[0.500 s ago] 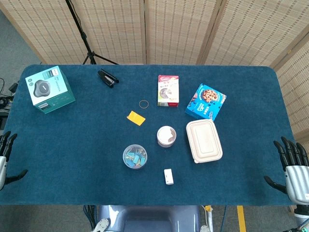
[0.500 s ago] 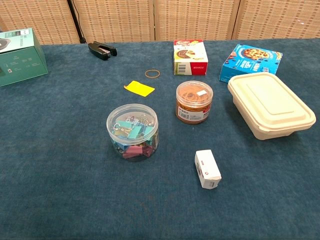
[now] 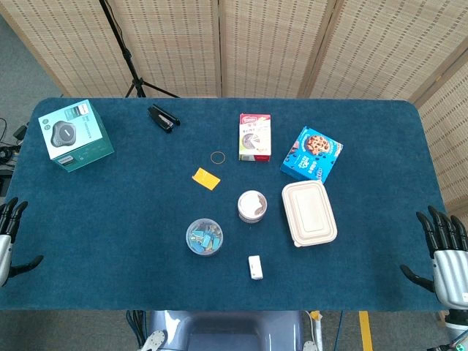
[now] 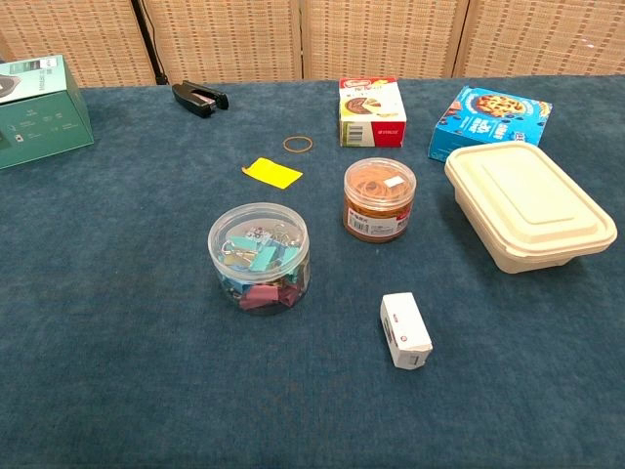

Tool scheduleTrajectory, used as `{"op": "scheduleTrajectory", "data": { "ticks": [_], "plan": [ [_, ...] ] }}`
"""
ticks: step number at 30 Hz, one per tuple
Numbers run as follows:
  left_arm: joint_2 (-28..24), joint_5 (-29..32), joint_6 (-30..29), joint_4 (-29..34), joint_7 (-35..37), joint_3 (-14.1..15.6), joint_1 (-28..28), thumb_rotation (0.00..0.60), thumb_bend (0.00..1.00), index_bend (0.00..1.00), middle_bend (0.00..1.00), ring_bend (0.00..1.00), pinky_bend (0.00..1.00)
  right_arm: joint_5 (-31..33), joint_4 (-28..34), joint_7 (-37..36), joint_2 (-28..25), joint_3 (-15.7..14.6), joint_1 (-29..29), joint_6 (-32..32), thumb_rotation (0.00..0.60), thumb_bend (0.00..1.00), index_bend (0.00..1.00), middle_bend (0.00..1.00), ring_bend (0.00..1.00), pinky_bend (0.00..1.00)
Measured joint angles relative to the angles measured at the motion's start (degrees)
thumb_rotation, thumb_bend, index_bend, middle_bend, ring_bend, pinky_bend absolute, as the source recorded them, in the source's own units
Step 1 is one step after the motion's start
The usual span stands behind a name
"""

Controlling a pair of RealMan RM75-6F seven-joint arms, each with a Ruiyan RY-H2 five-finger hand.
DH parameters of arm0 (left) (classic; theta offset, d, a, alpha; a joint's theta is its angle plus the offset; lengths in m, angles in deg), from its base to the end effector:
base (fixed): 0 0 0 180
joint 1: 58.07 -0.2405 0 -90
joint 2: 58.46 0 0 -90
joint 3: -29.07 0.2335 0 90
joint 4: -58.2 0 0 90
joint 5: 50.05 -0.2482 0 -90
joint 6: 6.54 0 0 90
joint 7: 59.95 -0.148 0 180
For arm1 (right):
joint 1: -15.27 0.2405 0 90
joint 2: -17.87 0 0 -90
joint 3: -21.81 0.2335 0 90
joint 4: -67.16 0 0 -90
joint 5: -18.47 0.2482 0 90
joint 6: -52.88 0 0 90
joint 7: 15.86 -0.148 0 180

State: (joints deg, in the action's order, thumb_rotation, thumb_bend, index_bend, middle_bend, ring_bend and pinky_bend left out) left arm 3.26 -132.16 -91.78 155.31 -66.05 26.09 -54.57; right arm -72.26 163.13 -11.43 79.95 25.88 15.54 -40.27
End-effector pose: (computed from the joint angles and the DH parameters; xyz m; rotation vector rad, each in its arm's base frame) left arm -0.3045 0.1784 0.1225 -1.3403 -0.8950 -0.8095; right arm -0.2883 -0.1657 0.1363 1.3340 -0.7605 0.9510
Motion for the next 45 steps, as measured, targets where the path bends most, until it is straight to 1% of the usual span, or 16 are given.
{"op": "scheduleTrajectory", "data": {
  "ticks": [7,12,15,18,24,29,32,37,45],
  "plan": [
    [0.26,0.22,1.65,-1.16,0.99,-0.12,0.88,0.600,0.00,0.00,0.00,0.00,0.00,0.11,0.05,-0.33,-0.10,-0.03,-0.01,0.21,0.600,0.00,0.00,0.00,0.00,0.00],
    [0.66,-1.19,2.39,-2.55,2.81,-0.20,1.90,0.600,0.00,0.00,0.00,0.00,0.00,-0.12,0.08,-0.47,-0.13,-0.14,0.07,0.36,0.600,0.00,0.00,0.00,0.00,0.00],
    [1.28,-2.19,3.51,-4.33,5.24,-0.77,3.55,0.600,0.00,0.00,0.00,0.00,0.00,-0.07,0.11,-0.48,-0.14,-0.20,0.09,0.56,0.600,0.00,0.00,0.00,0.00,0.00],
    [1.88,-2.85,5.93,-5.77,7.18,-1.51,5.95,0.600,0.00,0.00,0.00,0.00,0.00,0.24,0.06,-0.44,-0.09,-0.20,0.24,1.08,0.600,0.00,0.00,0.00,0.00,0.00],
    [2.45,-3.22,13.50,-7.21,7.85,-3.18,12.20,0.600,0.00,0.00,0.00,0.00,0.00,1.25,-0.17,-0.06,0.09,0.08,0.65,2.08,0.600,0.00,0.00,0.00,0.00,0.00],
    [3.53,-2.04,22.26,-8.54,7.28,-4.97,18.87,0.600,0.00,0.00,0.00,0.00,0.00,2.54,-0.59,0.21,0.38,0.37,1.13,3.39,0.600,0.00,0.00,0.00,0.00,0.00],
    [4.89,-0.31,27.63,-10.06,7.47,-6.30,23.17,0.600,0.00,0.00,0.00,0.00,0.00,3.51,-0.90,0.39,0.57,0.55,1.47,4.37,0.600,0.00,0.00,0.00,0.00,0.00],
    [9.56,3.44,34.29,-14.74,5.60,-9.00,30.53,0.600,0.00,0.01,0.00,0.00,0.00,4.94,-1.55,0.72,0.89,0.84,2.13,5.98,0.600,0.00,0.00,0.00,0.00,0.00],
    [16.72,8.94,40.49,-21.14,-1.55,-11.89,39.28,0.600,0.00,0.06,0.00,0.00,0.00,7.35,-2.48,0.81,1.19,1.51,2.88,7.82,0.600,0.00,0.00,0.00,0.00,0.00]
  ]
}}
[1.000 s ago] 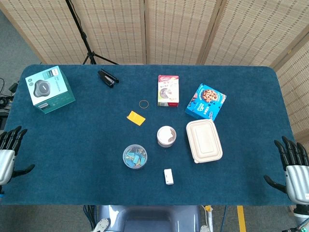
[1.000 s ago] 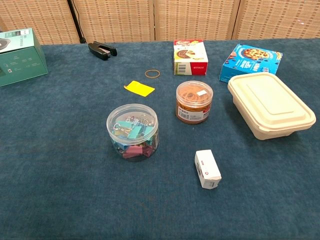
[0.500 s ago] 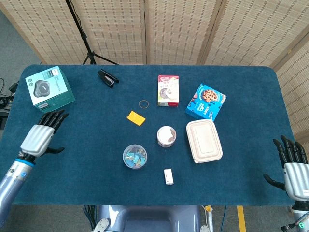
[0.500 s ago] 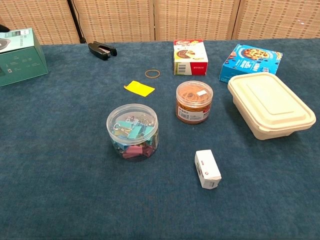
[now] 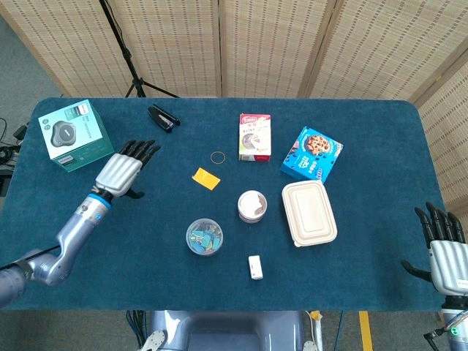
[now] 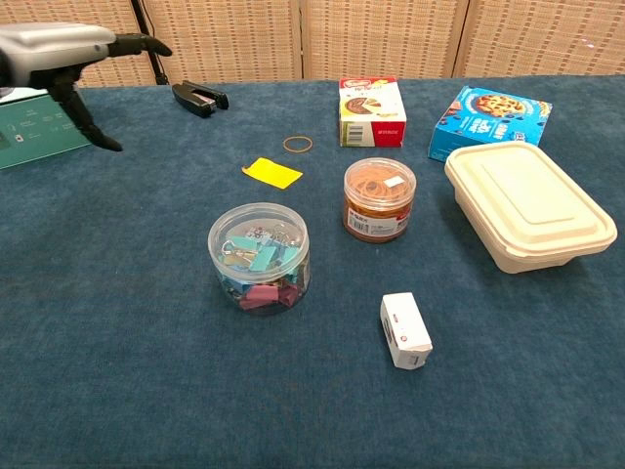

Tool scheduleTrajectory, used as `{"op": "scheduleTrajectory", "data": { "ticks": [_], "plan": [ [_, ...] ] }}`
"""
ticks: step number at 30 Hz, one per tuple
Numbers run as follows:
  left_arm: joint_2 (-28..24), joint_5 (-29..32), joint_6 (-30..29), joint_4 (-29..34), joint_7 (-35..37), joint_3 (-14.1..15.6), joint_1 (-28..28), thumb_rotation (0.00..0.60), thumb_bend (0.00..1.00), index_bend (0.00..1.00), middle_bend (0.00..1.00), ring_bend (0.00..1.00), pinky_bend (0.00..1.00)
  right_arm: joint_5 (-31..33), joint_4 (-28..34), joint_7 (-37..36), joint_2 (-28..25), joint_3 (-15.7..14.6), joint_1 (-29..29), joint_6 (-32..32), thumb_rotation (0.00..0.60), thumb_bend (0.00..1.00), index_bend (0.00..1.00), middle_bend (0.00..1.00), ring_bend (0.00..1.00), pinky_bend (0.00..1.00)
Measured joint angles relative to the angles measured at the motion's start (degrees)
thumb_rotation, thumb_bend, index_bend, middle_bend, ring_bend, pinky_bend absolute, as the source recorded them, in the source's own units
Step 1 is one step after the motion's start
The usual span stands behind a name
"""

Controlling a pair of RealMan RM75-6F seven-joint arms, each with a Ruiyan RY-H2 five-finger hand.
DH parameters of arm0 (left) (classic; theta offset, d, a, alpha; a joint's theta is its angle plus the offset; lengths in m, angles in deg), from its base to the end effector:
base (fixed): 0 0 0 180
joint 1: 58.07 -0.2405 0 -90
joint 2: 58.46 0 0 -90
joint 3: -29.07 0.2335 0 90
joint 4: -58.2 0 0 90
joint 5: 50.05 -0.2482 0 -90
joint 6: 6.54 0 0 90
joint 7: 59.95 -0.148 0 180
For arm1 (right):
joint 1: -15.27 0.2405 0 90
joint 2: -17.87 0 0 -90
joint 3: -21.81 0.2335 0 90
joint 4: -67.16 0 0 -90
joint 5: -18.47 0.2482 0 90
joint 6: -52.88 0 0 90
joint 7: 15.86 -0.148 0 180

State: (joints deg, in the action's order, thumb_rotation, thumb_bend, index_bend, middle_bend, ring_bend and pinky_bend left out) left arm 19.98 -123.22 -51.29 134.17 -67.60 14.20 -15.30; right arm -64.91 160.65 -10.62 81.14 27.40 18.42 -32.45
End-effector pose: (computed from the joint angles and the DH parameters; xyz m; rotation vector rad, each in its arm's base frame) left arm -0.1706 0.4064 0.0178 -1.8689 -0.8248 -0.8531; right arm -0.3100 -0.1886 0.1270 1.3300 -0.8394 0.8325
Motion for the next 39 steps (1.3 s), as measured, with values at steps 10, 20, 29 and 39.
{"op": "scheduleTrajectory", "data": {
  "ticks": [10,20,29,39],
  "plan": [
    [10.00,9.44,7.23,-11.50,-7.44,-1.74,9.72,0.600,0.05,0.18,0.00,0.00,0.00,4.17,-2.08,-0.48,0.44,1.13,0.94,2.87,0.600,0.00,0.00,0.00,0.00,0.00],
    [21.27,14.19,12.03,-26.60,-6.58,-1.40,14.84,0.600,0.14,0.32,0.00,0.00,0.00,6.64,-3.98,-1.65,0.72,1.63,1.31,4.57,0.600,0.00,0.00,0.00,0.00,0.00],
    [27.07,12.00,10.94,-33.80,-0.65,-0.89,15.99,0.600,0.25,0.40,0.00,0.00,0.00,6.60,-4.44,-2.37,0.78,1.50,1.55,5.06,0.600,0.00,0.00,0.00,0.00,0.00],
    [31.37,8.43,9.40,-40.56,4.59,-0.59,17.13,0.600,0.26,0.40,0.00,0.00,0.00,6.62,-4.47,-2.60,0.75,1.40,1.76,5.38,0.600,0.00,0.00,0.00,0.00,0.00]
  ]
}}
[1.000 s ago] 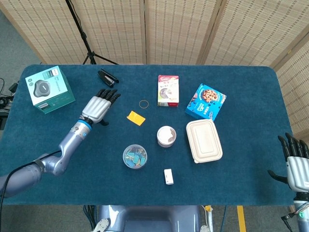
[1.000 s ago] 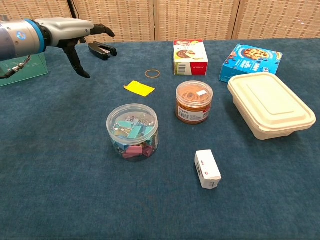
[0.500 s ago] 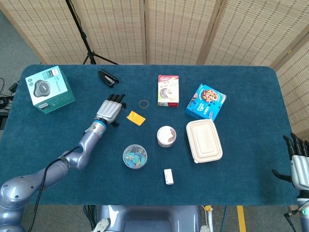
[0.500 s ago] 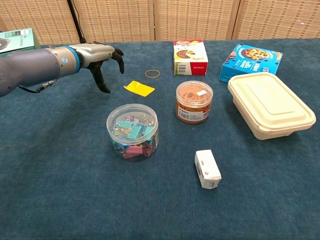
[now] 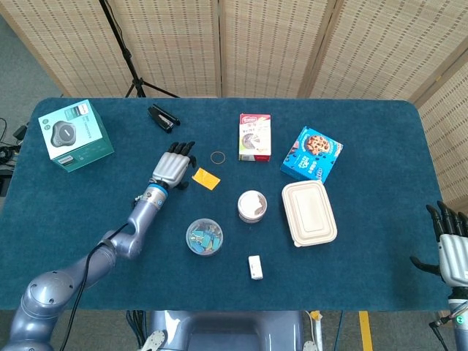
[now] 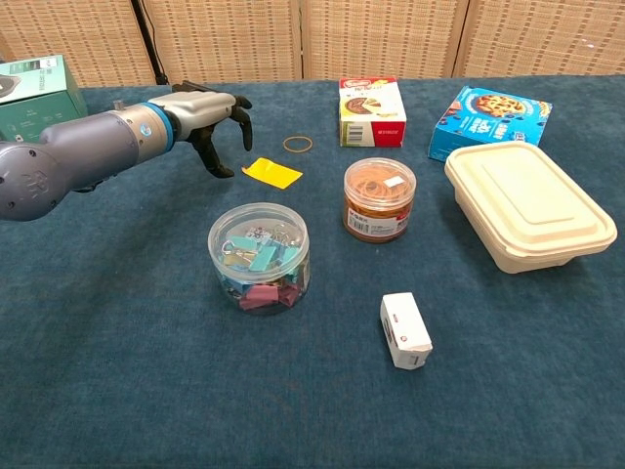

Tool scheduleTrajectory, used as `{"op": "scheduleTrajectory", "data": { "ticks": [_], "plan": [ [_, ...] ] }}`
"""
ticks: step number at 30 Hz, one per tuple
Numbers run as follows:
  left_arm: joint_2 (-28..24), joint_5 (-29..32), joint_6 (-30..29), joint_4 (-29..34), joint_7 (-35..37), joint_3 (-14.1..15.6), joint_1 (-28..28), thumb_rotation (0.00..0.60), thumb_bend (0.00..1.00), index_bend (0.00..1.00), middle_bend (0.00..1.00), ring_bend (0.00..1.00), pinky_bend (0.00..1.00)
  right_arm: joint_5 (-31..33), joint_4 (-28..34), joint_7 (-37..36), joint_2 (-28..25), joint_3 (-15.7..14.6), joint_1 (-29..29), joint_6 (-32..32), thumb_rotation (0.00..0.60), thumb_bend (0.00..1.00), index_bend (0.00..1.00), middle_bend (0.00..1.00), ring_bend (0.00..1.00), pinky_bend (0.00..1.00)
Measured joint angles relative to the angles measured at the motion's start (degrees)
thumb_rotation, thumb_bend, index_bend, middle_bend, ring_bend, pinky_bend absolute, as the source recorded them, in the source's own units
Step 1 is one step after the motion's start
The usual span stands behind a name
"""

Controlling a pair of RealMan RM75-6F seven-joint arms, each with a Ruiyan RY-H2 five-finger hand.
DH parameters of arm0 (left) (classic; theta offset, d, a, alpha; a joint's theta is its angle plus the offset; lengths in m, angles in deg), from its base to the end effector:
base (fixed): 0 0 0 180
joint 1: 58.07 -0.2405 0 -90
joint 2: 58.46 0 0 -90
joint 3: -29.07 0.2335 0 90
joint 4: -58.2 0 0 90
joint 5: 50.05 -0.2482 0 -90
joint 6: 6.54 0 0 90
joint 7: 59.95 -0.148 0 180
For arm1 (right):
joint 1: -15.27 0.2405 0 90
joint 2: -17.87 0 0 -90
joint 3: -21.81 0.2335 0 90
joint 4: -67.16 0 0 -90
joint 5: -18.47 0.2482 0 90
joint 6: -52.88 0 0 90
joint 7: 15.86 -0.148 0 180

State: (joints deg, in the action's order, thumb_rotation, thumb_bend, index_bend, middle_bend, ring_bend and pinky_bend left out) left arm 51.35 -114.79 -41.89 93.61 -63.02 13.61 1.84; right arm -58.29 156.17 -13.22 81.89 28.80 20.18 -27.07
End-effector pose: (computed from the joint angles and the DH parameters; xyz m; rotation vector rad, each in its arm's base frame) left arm -0.1283 0.4681 -0.0951 -1.8383 -0.9298 -0.7935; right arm -0.3393 -0.2039 0.1310 1.2749 -0.9101 0.7549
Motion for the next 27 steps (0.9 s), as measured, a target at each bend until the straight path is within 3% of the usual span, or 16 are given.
{"op": "scheduleTrajectory", "data": {
  "ticks": [27],
  "plan": [
    [8.76,-5.28,3.79,-16.39,9.53,0.53,5.21,0.600,0.27,0.42,0.00,0.00,0.00,1.97,-1.36,-0.33,0.37,0.30,0.59,1.65,0.600,0.00,0.00,0.00,0.00,0.00]
  ]
}}
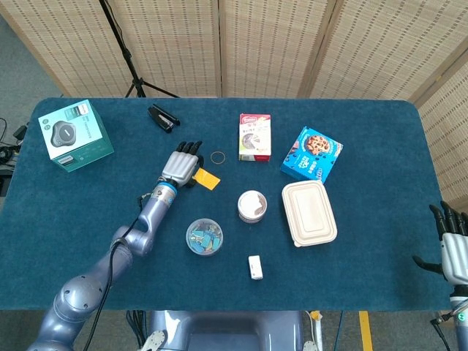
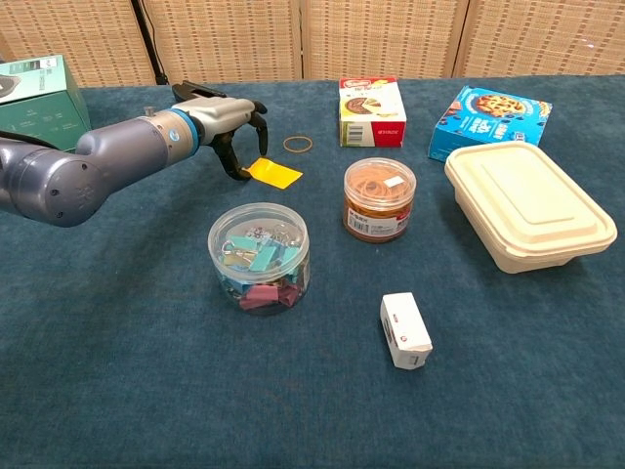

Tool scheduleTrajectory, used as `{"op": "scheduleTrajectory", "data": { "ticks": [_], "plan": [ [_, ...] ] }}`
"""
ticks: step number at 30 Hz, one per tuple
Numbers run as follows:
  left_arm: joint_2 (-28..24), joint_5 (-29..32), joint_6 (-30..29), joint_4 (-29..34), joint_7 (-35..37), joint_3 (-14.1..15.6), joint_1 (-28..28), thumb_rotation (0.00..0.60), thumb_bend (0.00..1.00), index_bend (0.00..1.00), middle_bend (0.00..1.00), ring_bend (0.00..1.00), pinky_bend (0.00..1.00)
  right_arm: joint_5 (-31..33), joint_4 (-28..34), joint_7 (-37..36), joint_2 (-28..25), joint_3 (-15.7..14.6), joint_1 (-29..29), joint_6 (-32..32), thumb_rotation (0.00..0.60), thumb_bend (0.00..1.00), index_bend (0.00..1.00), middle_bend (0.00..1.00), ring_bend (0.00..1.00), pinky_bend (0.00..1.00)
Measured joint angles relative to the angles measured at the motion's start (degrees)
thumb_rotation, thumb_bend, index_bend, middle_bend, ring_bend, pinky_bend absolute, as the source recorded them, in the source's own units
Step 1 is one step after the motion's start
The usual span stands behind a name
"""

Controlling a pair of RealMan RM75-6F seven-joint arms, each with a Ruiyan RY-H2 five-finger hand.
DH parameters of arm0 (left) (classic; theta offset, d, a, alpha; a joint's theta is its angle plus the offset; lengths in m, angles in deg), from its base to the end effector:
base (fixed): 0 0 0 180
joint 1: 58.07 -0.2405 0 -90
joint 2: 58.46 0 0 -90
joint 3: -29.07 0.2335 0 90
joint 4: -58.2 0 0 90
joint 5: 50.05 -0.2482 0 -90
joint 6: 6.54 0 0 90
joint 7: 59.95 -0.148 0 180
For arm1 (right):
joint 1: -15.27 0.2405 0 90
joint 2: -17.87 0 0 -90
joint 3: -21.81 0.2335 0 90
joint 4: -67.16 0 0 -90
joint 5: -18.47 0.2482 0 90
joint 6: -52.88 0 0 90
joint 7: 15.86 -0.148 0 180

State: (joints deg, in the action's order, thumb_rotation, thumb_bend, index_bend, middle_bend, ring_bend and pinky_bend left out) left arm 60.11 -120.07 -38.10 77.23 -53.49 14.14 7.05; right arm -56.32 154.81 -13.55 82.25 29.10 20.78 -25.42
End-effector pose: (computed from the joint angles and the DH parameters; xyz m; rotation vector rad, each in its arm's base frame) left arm -0.1186 0.4824 -0.1104 -1.8464 -0.9189 -0.7756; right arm -0.3476 -0.2081 0.1316 1.2595 -0.9289 0.7288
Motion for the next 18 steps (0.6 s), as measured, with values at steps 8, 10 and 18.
{"op": "scheduleTrajectory", "data": {
  "ticks": [8,10,18],
  "plan": [
    [1.64,-0.57,0.90,-2.82,1.35,-0.08,1.08,0.600,0.27,0.43,0.00,0.00,0.00,0.63,-0.50,-0.22,0.13,0.09,0.22,0.68,0.600,0.00,0.00,0.00,0.00,0.00],
    [1.92,-0.68,0.98,-3.39,1.78,-0.18,1.43,0.600,0.28,0.43,0.00,0.00,0.00,0.81,-0.60,-0.24,0.16,0.12,0.27,0.84,0.600,0.00,0.00,0.00,0.00,0.00],
    [2.60,-1.26,1.64,-4.96,3.07,-0.26,2.46,0.600,0.28,0.45,0.00,0.00,0.00,1.32,-0.87,-0.21,0.23,0.12,0.49,1.54,0.600,0.00,0.00,0.00,0.00,0.00]
  ]
}}
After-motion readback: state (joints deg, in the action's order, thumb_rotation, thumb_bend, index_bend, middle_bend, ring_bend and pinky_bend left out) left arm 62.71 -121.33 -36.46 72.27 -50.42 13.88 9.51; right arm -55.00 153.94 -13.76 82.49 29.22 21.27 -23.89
